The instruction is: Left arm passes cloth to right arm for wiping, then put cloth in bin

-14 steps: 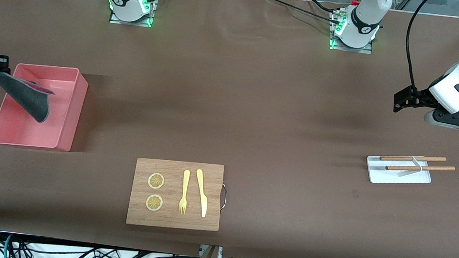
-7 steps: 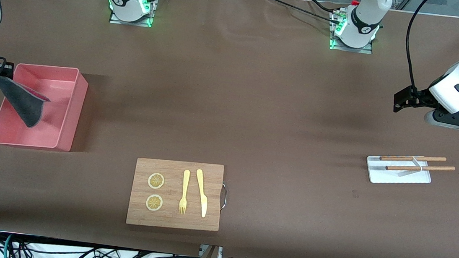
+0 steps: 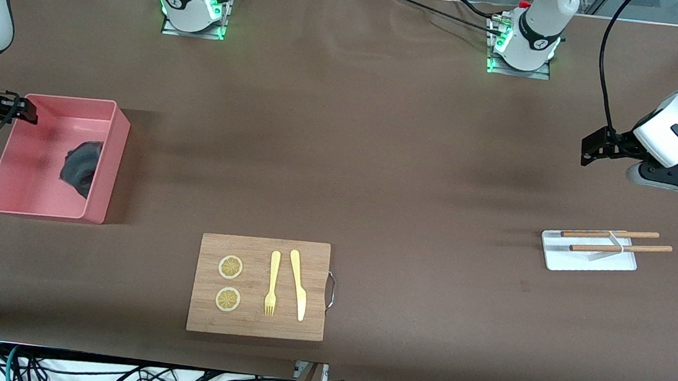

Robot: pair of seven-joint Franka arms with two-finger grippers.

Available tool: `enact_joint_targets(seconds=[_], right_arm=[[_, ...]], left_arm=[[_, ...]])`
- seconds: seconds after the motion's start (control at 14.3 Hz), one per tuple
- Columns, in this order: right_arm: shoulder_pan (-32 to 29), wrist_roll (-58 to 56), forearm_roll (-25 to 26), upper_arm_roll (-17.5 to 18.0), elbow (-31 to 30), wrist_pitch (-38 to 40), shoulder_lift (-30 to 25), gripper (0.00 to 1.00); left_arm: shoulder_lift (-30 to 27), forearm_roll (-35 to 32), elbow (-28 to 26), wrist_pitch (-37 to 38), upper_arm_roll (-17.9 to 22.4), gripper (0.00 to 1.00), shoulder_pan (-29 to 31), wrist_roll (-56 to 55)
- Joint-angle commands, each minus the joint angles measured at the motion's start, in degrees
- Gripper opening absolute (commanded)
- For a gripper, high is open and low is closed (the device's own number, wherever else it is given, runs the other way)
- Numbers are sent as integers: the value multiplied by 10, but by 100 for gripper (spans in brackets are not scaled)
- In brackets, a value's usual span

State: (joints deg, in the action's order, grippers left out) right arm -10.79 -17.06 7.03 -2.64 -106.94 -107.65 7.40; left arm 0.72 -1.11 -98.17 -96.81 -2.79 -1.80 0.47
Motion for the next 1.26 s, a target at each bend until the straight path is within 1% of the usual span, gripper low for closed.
enact_joint_targets(seconds=[0.0, 0.07, 0.21, 0.35, 0.42, 0.49, 0.63, 0.7, 1.05, 1.19], right_arm=[[0, 1, -52, 2, 3, -14, -22, 100], [3, 5, -63, 4, 3, -11, -34, 100], [17, 23, -67, 29, 11, 1, -54, 100], [20, 71, -67, 58, 44, 59, -56, 100], [24, 81, -67, 70, 61, 80, -57, 100], [27, 78, -67, 76, 67, 86, -63, 100], [65, 70, -66, 66, 69, 89, -74, 100], [74, 70, -65, 63, 69, 90, -81, 100], [75, 74, -68, 66, 68, 89, -82, 100], [75, 72, -79, 67, 67, 91, -82, 100]], left_arm=[[-5, 11, -2, 3, 2, 100, -2, 4], [-5, 11, -3, 2, 2, 100, -1, 4], [-5, 10, -2, 2, 2, 100, -2, 4], [-5, 10, -2, 2, 2, 100, -2, 4], [-5, 10, -2, 2, 2, 100, -1, 4], [-5, 10, -2, 2, 2, 100, -2, 4], [-5, 10, -2, 2, 2, 100, -1, 4], [-5, 10, -2, 2, 2, 100, -1, 4], [-5, 10, -3, 3, 4, 100, -1, 5], [-6, 10, -2, 3, 2, 100, -2, 4]])
